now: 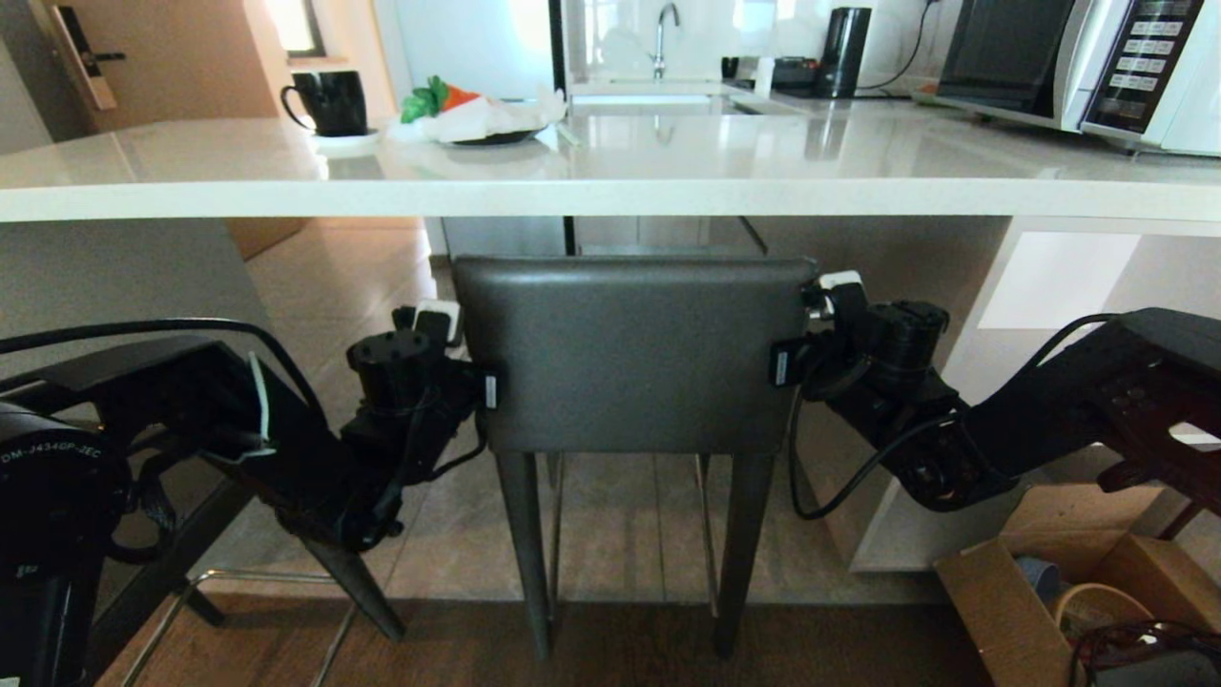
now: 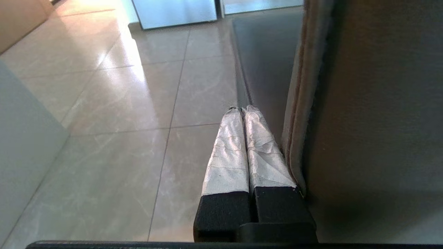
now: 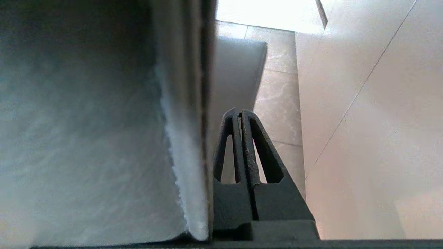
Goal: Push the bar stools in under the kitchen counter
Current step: Push the gray chair back under the dining table
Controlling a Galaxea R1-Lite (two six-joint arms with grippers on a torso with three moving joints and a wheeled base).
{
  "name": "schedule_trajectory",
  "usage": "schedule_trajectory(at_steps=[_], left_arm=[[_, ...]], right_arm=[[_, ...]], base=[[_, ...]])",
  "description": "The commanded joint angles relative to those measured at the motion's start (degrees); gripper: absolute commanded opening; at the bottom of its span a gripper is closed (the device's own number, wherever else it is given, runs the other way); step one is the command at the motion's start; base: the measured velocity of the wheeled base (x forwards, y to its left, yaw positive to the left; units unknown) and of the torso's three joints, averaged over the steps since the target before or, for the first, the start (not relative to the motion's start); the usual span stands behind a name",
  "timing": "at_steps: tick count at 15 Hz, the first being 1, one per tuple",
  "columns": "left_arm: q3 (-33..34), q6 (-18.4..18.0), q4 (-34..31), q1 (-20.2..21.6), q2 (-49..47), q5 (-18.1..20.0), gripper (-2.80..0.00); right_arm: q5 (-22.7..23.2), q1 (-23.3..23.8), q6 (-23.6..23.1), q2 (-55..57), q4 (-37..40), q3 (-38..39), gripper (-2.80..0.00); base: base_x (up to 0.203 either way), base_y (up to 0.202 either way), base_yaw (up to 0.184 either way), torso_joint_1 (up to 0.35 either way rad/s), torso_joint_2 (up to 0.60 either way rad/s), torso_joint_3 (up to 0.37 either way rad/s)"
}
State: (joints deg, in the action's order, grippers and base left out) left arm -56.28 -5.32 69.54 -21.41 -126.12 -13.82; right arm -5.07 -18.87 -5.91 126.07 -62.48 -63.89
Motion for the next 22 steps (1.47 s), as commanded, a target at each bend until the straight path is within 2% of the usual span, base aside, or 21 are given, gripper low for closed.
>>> schedule_trajectory(at_steps=[1,7,11,17,19,22], left_arm=[[1.2,-0.2,3.3,1.0,1.6,-0.3,-2.8],[3.8,-0.3,3.3,2.5,4.8,-0.4,-2.8],[11.1,0.0,3.0,4.5,11.4,-0.2,-2.8],[27.5,1.4,3.3,5.6,32.8,-2.1,-2.8],[33.3,1.5,3.2,7.6,40.0,-2.8,-2.8],[39.0,1.3,2.0,9.3,51.3,-3.1,-2.8]], right_arm=[[-0.7,0.2,0.1,-2.1,-0.8,0.3,-2.8],[-2.0,-0.1,0.0,-5.8,-1.2,4.2,-2.8],[-2.1,0.4,0.3,-11.6,-1.2,10.8,-2.8],[-6.8,2.9,4.1,-30.8,-1.5,28.4,-2.8],[-7.3,4.1,4.3,-38.4,-1.0,33.7,-2.8],[-7.6,4.5,4.4,-50.9,3.6,38.0,-2.8]], base=[[0.0,0.0,0.0,0.0,0.0,0.0],[0.0,0.0,0.0,0.0,0.0,0.0],[0.0,0.0,0.0,0.0,0.0,0.0],[0.0,0.0,0.0,0.0,0.0,0.0],[0.0,0.0,0.0,0.0,0.0,0.0],[0.0,0.0,0.0,0.0,0.0,0.0]])
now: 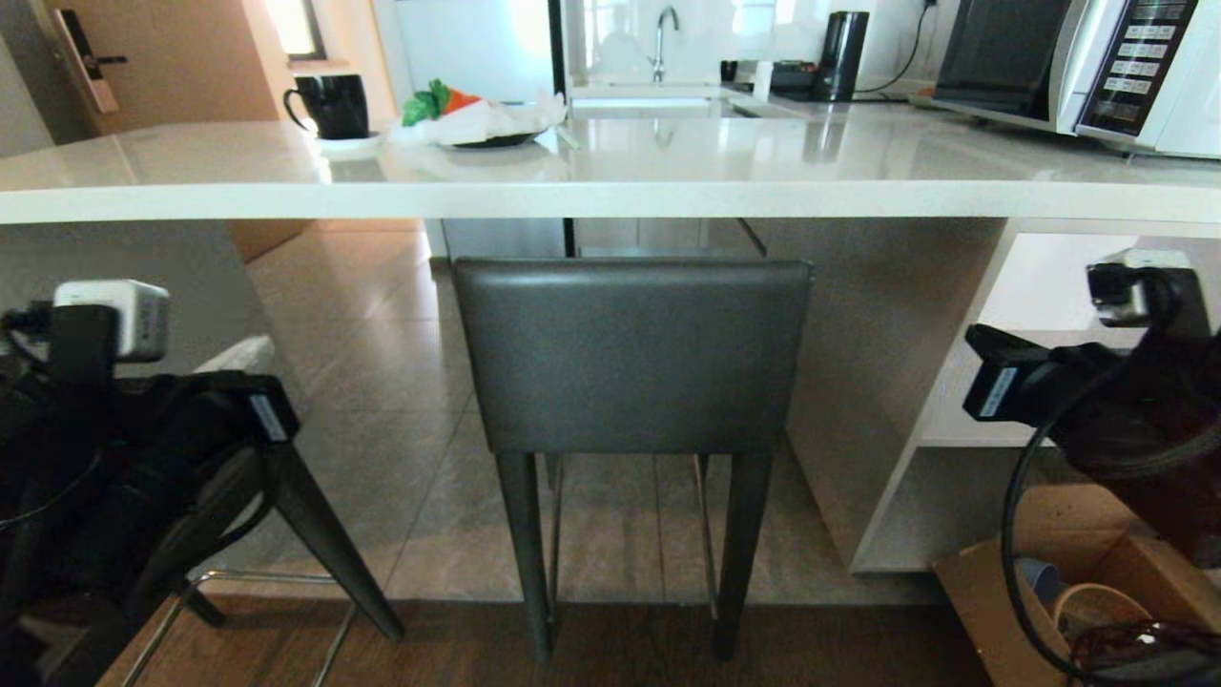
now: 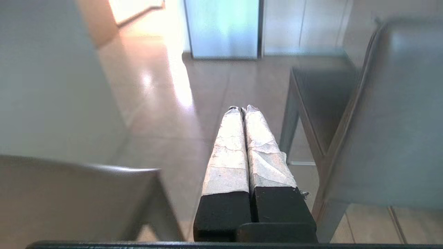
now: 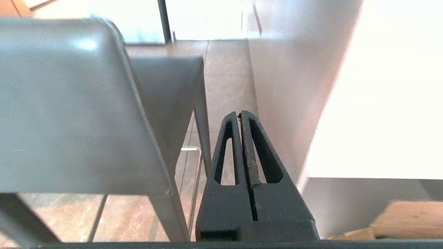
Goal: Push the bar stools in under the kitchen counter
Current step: Push the gray chair back under the dining table
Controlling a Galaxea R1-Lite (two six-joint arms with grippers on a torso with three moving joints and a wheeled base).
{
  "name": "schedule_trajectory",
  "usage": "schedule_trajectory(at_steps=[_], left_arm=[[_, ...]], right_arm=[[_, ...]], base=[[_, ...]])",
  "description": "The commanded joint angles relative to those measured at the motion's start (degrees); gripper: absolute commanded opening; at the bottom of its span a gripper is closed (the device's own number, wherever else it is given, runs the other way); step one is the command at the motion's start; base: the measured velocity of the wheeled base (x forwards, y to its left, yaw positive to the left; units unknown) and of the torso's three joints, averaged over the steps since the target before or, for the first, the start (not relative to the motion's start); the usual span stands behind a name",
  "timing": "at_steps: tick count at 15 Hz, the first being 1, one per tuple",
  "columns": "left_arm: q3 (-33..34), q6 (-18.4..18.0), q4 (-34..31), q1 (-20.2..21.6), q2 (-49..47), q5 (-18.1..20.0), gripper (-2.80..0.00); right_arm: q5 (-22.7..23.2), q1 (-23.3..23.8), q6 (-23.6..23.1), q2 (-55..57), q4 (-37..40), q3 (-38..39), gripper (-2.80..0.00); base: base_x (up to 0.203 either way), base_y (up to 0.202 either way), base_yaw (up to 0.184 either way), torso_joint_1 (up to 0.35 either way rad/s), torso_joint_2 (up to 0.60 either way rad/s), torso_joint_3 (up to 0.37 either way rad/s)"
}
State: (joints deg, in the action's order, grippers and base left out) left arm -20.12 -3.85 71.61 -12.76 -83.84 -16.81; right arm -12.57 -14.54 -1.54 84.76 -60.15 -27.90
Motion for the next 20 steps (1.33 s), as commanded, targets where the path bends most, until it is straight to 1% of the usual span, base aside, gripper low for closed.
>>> schedule_trajectory(at_steps=[1,2,3,6,7,10,12,13,14,15,16,18,19,20], left_arm=[[4.8,-0.6,-1.4,0.7,13.5,-0.2,-2.8],[5.9,-1.4,-3.2,0.9,17.8,-0.2,-2.8],[6.5,-2.4,-6.3,1.3,23.2,-0.3,-2.8],[6.5,-4.3,-16.4,7.9,38.4,0.5,-2.8],[6.3,-4.6,-20.3,9.3,43.5,0.8,-2.8],[5.3,-5.0,-34.9,10.9,58.5,2.1,-2.8],[5.5,-5.0,-45.1,11.3,68.6,4.4,-2.8],[6.3,-5.1,-50.3,11.7,74.2,5.5,-2.8],[7.3,-5.1,-55.3,12.0,79.3,6.5,-2.8],[8.8,-4.8,-57.9,12.2,82.8,7.1,-2.8],[11.7,-3.9,-59.1,12.5,84.4,8.1,-2.8],[19.3,-3.2,-60.7,12.7,84.1,11.4,-2.8],[20.4,-2.5,-63.4,12.7,83.9,13.7,-2.8],[20.3,-2.0,-67.6,12.8,83.9,16.6,-2.8]], right_arm=[[-0.1,0.2,0.0,-14.7,4.1,3.2,-2.8],[-0.2,0.2,0.0,-19.5,7.1,4.0,-2.8],[-0.2,0.4,-0.1,-25.2,11.6,4.3,-2.8],[-0.1,4.3,-0.5,-40.3,23.5,4.8,-2.8],[-0.1,5.4,-0.6,-45.8,28.1,5.0,-2.8],[0.0,8.4,-0.8,-61.5,44.9,4.6,-2.8],[0.2,10.7,-1.4,-70.1,54.1,4.4,-2.8],[0.7,12.0,-1.9,-74.0,57.4,4.8,-2.8],[1.6,13.0,-2.9,-77.7,60.3,5.6,-2.8],[2.8,13.6,-4.1,-81.8,63.0,7.1,-2.8],[3.3,13.9,-4.8,-84.4,64.3,9.5,-2.8],[4.6,14.4,-5.7,-84.9,64.0,16.1,-2.8],[5.8,14.5,-6.1,-84.8,63.7,19.5,-2.8],[6.3,14.5,-6.1,-84.7,63.4,22.4,-2.8]], base=[[0.0,0.0,0.0,0.0,0.0,0.0],[0.0,0.0,0.0,0.0,0.0,0.0],[0.0,0.0,0.0,0.0,0.0,0.0],[0.0,0.0,0.0,0.0,0.0,0.0],[0.0,0.0,0.0,0.0,0.0,0.0],[0.0,0.0,0.0,0.0,0.0,0.0],[0.0,0.0,0.0,0.0,0.0,0.0],[0.0,0.0,0.0,0.0,0.0,0.0],[0.0,0.0,0.0,0.0,0.0,0.0],[0.0,0.0,0.0,0.0,0.0,0.0],[0.0,0.0,0.0,0.0,0.0,0.0],[0.0,0.0,0.0,0.0,0.0,0.0],[0.0,0.0,0.0,0.0,0.0,0.0],[0.0,0.0,0.0,0.0,0.0,0.0]])
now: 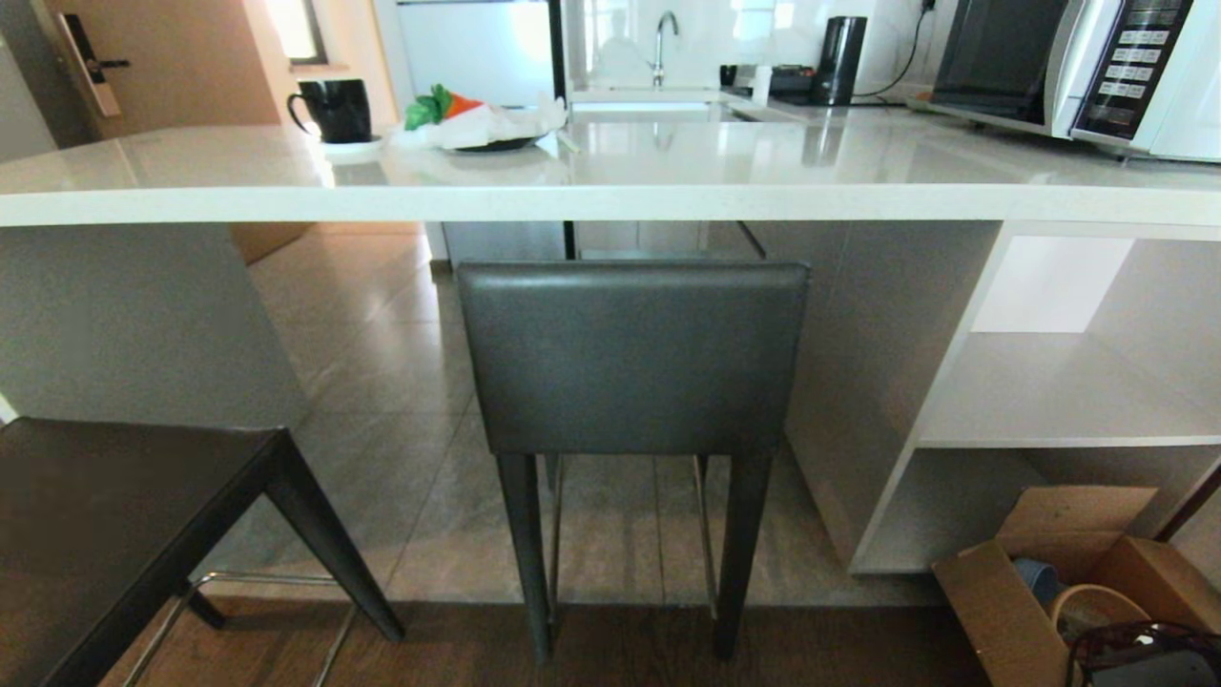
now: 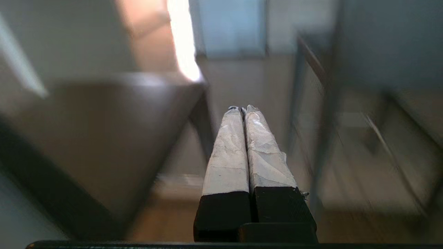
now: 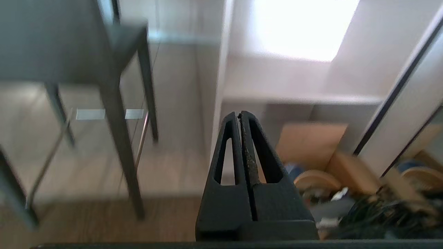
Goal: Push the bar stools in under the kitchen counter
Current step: Push the gray chair back under the dining table
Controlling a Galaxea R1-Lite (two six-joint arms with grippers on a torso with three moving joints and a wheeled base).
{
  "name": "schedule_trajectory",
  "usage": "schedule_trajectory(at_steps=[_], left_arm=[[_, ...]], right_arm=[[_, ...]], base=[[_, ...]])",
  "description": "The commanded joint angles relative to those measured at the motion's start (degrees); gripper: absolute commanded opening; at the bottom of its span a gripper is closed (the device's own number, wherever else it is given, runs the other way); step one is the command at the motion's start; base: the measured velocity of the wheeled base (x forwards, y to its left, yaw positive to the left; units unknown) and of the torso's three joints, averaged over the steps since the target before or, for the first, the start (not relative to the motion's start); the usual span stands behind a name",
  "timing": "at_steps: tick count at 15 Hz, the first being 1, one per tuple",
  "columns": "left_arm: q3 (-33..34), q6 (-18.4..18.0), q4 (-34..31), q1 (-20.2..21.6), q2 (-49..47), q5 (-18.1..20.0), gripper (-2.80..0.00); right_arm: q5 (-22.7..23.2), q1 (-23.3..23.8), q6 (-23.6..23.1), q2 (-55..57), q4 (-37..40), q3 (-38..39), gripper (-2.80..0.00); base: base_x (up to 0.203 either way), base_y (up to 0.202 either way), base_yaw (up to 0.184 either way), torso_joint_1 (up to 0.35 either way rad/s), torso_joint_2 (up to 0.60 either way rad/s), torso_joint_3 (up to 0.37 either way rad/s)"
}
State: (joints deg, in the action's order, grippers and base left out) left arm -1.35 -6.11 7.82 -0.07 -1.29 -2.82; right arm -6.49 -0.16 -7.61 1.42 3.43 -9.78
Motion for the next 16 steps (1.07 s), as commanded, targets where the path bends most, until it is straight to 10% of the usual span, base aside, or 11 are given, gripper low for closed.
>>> schedule_trajectory(at_steps=[1,5,16], left_arm=[[1.4,0.9,-5.4,0.2,1.3,3.4,-2.8],[1.4,0.8,-7.5,0.2,1.3,4.0,-2.8],[1.4,4.3,-7.5,0.2,1.3,3.4,-2.8]], right_arm=[[1.1,0.1,0.3,-1.4,-1.2,6.8,-2.8],[8.6,0.1,2.6,-1.3,-3.7,9.7,-2.8],[7.1,0.2,4.3,-1.3,-3.7,9.7,-2.8]], base=[[0.0,0.0,0.0,0.0,0.0,0.0],[0.0,0.0,0.0,0.0,0.0,0.0],[-0.029,0.0,0.0,0.001,0.0,0.0]])
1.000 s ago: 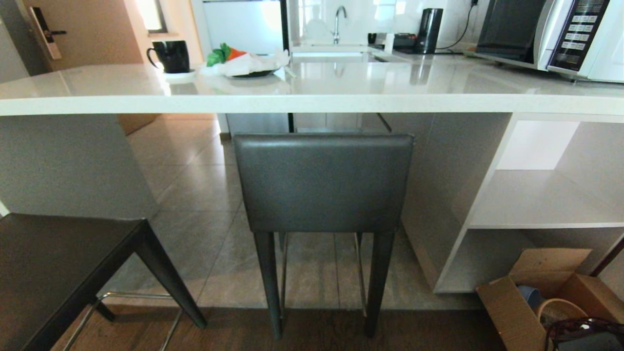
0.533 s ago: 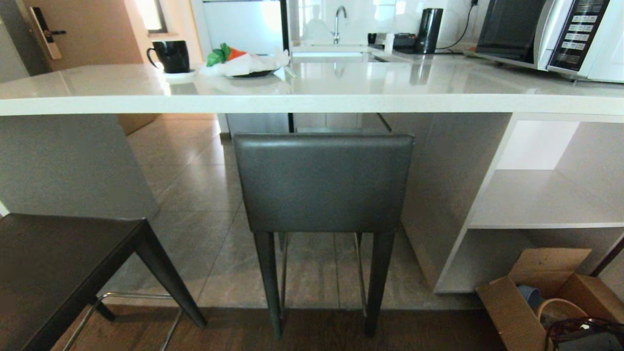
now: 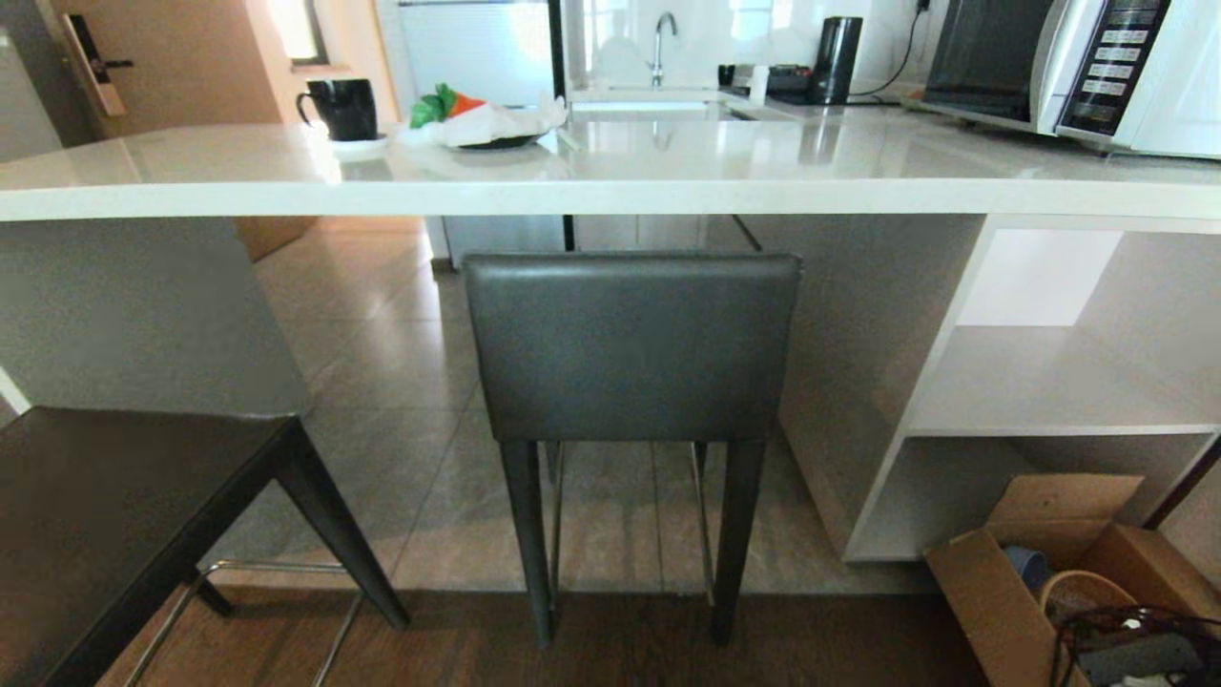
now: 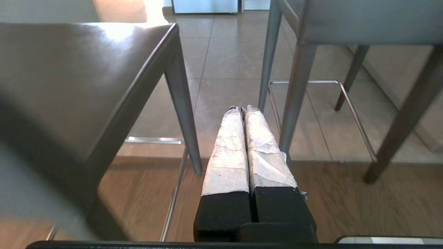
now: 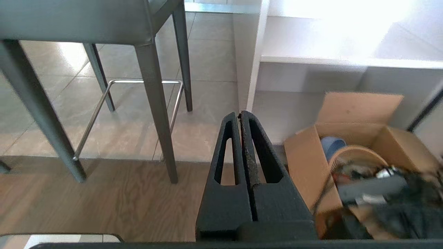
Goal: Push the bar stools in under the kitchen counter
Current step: Push the gray chair back under the dining table
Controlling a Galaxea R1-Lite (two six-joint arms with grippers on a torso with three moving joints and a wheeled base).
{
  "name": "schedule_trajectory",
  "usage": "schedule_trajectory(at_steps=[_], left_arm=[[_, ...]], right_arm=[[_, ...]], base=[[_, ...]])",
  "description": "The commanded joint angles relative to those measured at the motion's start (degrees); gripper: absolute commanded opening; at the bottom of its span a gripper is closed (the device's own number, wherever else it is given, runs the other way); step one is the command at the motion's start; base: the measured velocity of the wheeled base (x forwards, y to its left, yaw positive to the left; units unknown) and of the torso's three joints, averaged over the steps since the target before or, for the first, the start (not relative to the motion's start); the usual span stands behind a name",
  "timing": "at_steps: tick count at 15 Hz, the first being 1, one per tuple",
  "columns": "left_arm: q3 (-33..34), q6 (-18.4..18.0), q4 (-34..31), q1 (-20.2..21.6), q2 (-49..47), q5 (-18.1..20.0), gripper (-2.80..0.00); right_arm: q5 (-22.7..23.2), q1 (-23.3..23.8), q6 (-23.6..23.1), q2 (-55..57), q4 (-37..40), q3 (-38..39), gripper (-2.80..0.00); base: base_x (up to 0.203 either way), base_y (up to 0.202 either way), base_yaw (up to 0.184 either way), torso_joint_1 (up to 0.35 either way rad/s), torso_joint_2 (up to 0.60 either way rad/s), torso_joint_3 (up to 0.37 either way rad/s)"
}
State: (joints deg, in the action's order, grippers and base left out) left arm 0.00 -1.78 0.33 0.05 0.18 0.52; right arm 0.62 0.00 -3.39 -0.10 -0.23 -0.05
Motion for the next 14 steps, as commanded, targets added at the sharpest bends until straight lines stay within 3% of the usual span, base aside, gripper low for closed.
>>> schedule_trajectory(at_steps=[1,14], left_arm=[[0.1,0.0,0.0,0.0,-0.2,0.0,-2.8],[0.1,0.0,0.0,0.0,-0.2,0.0,-2.8]], right_arm=[[-0.1,0.0,0.8,0.2,0.0,0.0,-2.8],[-0.5,0.0,2.1,0.2,0.0,0.0,-2.8]], base=[[-0.202,0.0,-0.002,0.006,0.0,0.002],[-0.198,0.0,-0.002,0.001,0.0,0.002]])
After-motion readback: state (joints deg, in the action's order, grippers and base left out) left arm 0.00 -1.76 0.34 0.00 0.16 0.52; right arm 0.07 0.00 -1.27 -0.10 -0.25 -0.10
